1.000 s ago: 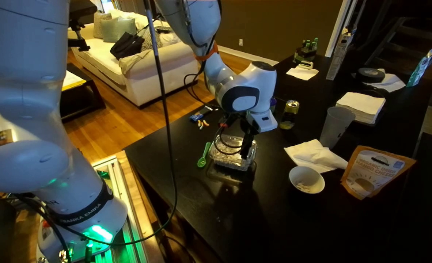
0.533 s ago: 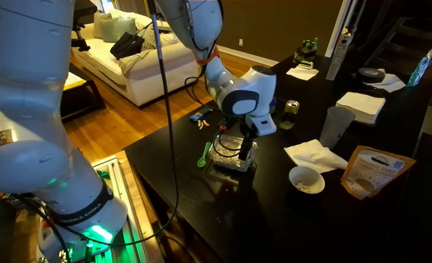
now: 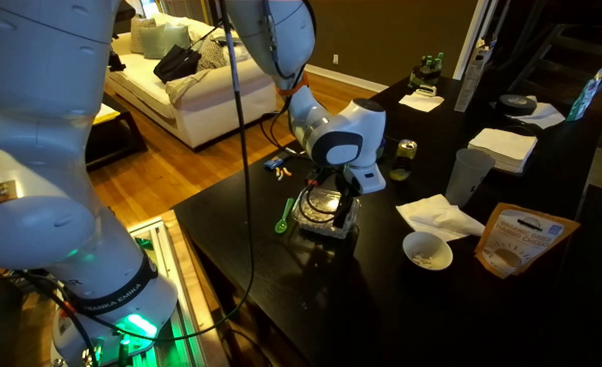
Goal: Put the transparent lid on the transparent bowl
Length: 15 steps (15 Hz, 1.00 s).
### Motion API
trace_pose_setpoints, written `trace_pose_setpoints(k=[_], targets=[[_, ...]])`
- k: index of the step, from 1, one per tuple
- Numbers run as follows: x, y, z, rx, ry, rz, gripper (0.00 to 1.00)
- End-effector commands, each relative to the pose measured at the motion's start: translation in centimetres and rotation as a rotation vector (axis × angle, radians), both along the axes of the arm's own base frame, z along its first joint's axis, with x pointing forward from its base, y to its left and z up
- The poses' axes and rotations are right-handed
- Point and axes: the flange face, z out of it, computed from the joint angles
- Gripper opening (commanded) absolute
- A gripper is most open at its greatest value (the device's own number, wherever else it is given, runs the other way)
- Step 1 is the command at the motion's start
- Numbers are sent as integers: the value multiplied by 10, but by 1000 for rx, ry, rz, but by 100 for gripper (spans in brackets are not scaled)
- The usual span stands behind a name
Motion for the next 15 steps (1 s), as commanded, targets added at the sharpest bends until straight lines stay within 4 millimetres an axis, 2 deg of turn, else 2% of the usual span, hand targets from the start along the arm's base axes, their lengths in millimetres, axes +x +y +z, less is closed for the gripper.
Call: trace_pose_setpoints(k=[1,8,15], targets=[[1,0,-13,-7,16,4,100],[-10,16,17,-24,-43,17,100],[-23,33,39,-40,-82,61,100]])
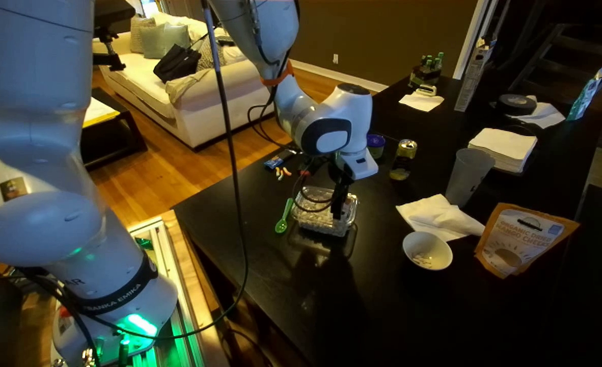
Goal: Put the transparent lid on the transparent bowl
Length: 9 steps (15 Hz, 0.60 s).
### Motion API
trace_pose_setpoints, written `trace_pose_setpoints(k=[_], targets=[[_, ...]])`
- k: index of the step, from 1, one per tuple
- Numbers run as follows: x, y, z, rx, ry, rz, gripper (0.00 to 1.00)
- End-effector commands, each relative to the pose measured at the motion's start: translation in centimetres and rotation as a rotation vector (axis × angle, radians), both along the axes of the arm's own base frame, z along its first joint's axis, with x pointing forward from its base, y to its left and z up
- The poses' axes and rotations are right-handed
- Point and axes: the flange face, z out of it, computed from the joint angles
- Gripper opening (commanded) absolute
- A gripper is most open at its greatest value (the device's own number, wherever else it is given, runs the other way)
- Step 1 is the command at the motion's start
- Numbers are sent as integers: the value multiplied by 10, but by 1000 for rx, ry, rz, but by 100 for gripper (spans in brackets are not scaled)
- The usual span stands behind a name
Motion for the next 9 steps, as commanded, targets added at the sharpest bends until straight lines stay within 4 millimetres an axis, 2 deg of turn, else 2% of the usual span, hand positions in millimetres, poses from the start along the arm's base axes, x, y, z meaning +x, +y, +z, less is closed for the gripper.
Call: trace_pose_setpoints(k=[1,9], targets=[[-19,13,13,-18,-13,23,100],[-43,48,18,5,13,98,100]])
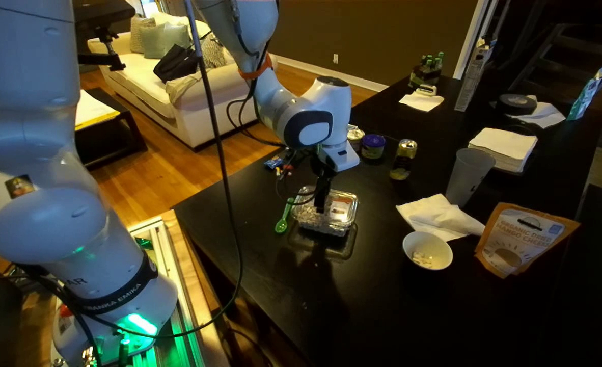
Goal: Put the transparent lid on the transparent bowl
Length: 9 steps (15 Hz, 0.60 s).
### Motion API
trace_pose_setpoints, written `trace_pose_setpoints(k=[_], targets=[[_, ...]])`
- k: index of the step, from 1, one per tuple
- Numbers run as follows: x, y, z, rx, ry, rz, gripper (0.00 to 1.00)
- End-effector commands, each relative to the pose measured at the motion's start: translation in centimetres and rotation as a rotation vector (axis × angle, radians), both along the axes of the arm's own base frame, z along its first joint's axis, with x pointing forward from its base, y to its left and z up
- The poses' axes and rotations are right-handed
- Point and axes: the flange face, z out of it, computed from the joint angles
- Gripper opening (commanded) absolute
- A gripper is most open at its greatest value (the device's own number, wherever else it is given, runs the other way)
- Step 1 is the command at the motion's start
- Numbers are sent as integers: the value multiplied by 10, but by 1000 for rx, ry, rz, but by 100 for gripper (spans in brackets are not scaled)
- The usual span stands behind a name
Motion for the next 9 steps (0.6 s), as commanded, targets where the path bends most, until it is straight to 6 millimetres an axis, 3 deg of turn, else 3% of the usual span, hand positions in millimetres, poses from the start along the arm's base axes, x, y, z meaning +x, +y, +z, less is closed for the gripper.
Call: trace_pose_setpoints(k=[1,9], targets=[[-14,13,8,2,-2,23,100],[-11,14,-8,30,27,46,100]])
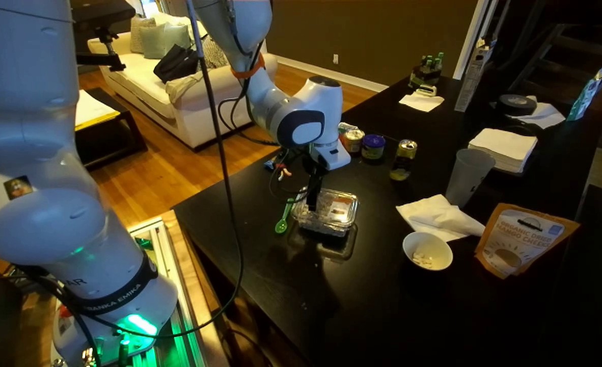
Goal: Put the transparent lid on the transparent bowl
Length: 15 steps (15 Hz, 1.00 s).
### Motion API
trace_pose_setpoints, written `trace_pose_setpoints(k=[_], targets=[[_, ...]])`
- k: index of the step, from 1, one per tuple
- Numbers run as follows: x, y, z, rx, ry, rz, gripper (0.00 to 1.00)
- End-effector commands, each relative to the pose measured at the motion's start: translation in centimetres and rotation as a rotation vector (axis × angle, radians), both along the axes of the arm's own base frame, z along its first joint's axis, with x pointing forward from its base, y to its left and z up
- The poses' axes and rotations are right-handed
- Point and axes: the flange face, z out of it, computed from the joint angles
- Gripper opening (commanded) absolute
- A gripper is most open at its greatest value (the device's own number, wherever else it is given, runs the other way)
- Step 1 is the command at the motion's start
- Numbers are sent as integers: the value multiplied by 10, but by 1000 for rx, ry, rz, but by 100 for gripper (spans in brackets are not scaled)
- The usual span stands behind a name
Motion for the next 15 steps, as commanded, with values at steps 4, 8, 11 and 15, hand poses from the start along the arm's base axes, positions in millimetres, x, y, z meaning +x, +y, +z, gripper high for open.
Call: trace_pose_setpoints(k=[4,8,11,15], targets=[[3,-13,-23,43,40,19,100],[12,-13,-42,108,55,38,100],[16,-15,-59,149,78,43,100],[20,-23,-67,174,113,30,100]])
